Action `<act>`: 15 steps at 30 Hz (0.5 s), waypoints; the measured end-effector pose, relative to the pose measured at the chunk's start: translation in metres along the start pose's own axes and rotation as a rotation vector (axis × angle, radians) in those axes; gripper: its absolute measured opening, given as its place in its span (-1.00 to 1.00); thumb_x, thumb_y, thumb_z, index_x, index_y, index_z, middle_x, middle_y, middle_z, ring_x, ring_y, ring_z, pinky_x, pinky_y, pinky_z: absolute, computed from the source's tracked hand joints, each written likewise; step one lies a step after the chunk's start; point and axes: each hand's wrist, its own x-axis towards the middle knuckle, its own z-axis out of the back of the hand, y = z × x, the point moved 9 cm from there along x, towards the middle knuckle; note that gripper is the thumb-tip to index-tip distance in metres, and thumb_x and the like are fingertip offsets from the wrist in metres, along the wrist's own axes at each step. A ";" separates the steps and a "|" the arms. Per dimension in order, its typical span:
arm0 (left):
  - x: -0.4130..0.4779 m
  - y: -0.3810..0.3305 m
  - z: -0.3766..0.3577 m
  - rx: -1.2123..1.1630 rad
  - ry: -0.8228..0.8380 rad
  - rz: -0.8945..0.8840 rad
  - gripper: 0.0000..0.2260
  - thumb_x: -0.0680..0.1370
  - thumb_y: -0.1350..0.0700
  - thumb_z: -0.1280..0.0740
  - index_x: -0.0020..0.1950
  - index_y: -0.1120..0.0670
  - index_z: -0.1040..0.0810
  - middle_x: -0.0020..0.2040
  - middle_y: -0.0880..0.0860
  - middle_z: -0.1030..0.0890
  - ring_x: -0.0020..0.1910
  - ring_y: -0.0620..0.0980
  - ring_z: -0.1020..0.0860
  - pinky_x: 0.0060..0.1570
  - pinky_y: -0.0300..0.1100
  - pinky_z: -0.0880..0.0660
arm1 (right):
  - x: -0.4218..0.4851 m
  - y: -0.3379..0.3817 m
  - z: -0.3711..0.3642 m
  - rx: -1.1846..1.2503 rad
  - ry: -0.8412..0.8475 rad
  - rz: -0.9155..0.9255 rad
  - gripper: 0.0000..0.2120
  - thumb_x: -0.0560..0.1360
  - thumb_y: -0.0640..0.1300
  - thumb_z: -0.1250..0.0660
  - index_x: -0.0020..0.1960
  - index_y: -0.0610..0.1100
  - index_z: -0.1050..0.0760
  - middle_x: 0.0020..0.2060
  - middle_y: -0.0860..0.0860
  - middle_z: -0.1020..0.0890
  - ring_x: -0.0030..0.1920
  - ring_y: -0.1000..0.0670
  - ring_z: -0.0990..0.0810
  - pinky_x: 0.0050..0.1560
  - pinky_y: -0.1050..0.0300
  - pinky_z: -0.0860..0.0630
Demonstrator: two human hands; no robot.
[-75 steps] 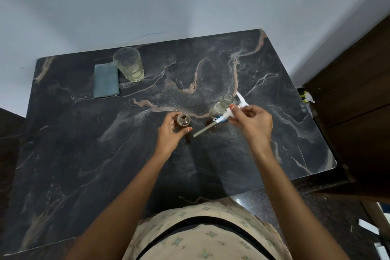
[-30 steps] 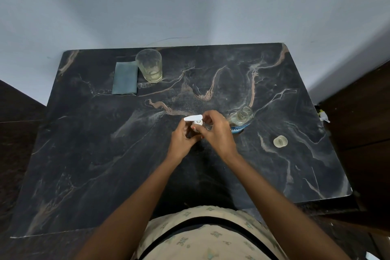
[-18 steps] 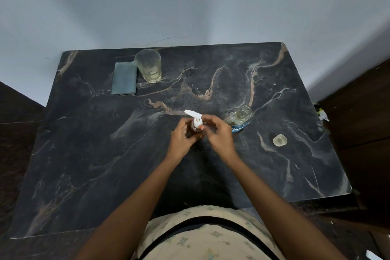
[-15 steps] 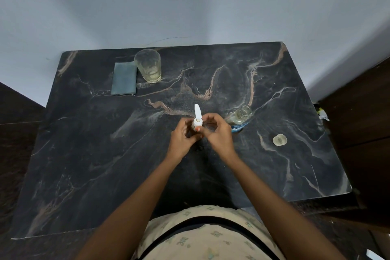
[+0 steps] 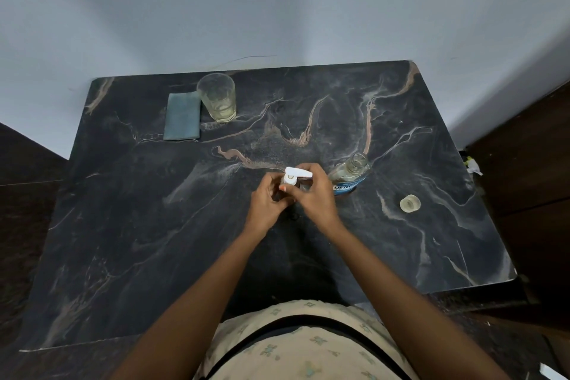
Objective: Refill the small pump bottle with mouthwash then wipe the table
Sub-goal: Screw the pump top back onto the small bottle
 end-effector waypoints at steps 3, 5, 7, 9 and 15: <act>0.000 -0.002 0.000 -0.001 -0.003 -0.019 -0.61 0.36 0.34 -0.43 -0.03 -0.09 -0.43 -0.08 -0.06 -0.60 -0.06 -0.21 -0.58 -0.01 -0.31 -0.49 | -0.003 0.004 -0.004 0.012 0.093 0.054 -0.61 0.35 -0.35 -0.42 0.16 -0.21 -0.48 0.07 -0.07 -0.54 0.11 0.02 -0.49 0.17 0.24 -0.40; -0.001 -0.003 -0.002 -0.015 0.012 -0.022 -0.61 0.34 0.34 -0.45 -0.01 -0.04 -0.43 -0.08 -0.07 -0.60 -0.08 -0.27 -0.57 -0.01 -0.36 -0.48 | -0.005 0.003 -0.004 0.025 0.127 0.051 -0.63 0.40 -0.40 -0.34 0.19 -0.20 -0.47 0.10 -0.08 -0.56 0.16 -0.03 -0.49 0.23 0.13 -0.39; -0.001 -0.003 -0.002 -0.027 0.017 -0.019 -0.60 0.33 0.35 -0.45 0.01 -0.01 -0.42 -0.07 -0.06 -0.59 -0.06 -0.26 -0.57 0.00 -0.36 -0.48 | -0.006 0.001 -0.001 0.039 0.116 0.036 -0.69 0.42 -0.39 -0.33 0.14 -0.20 -0.50 0.02 -0.03 -0.58 0.12 -0.06 -0.52 0.18 0.15 -0.42; -0.002 -0.003 -0.002 -0.033 0.015 -0.014 -0.59 0.33 0.35 -0.46 0.01 -0.03 -0.43 -0.05 -0.03 -0.60 -0.03 -0.22 -0.58 0.03 -0.33 -0.49 | -0.005 0.002 0.001 0.054 0.073 0.026 -0.75 0.39 -0.37 -0.37 0.04 -0.19 -0.52 -0.06 -0.01 -0.58 0.03 -0.04 -0.55 0.07 0.25 -0.44; -0.001 -0.005 0.001 0.031 -0.012 -0.011 -0.63 0.34 0.33 -0.44 -0.01 -0.03 -0.43 -0.08 -0.08 -0.59 -0.05 -0.16 -0.58 -0.07 -0.37 -0.50 | 0.000 0.003 -0.002 0.042 0.059 0.004 -0.66 0.30 -0.38 -0.44 -0.05 -0.08 -0.45 -0.04 -0.03 -0.48 -0.01 0.04 -0.50 0.04 0.22 -0.46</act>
